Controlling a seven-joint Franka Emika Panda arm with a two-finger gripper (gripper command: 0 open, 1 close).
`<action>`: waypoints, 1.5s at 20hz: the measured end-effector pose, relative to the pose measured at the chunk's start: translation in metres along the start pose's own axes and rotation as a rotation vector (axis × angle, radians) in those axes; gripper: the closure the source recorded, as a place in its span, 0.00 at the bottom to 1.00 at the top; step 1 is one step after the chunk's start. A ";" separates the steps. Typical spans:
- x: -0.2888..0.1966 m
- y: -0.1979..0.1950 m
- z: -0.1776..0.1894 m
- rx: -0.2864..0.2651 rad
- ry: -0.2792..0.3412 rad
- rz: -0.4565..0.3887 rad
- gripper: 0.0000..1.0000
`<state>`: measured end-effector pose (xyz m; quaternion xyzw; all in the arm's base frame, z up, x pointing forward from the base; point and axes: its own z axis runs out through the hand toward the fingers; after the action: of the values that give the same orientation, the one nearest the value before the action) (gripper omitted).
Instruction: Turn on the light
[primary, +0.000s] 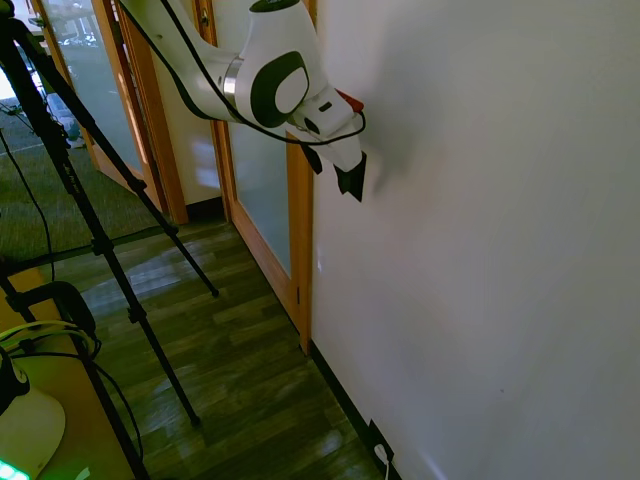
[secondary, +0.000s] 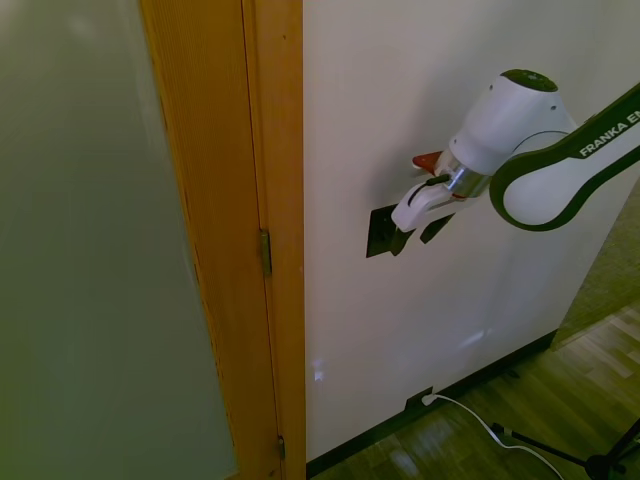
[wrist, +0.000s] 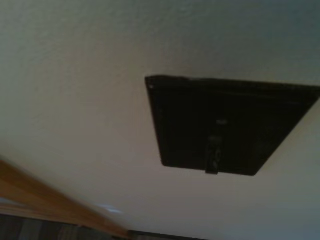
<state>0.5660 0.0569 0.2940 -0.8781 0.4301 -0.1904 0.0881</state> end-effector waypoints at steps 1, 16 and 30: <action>0.001 -0.002 0.002 0.004 0.008 0.003 1.00; 0.010 -0.031 0.028 0.018 0.062 0.035 1.00; 0.007 -0.034 0.029 0.016 0.099 0.059 1.00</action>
<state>0.6055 0.0722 0.2803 -0.8538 0.4580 -0.2343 0.0795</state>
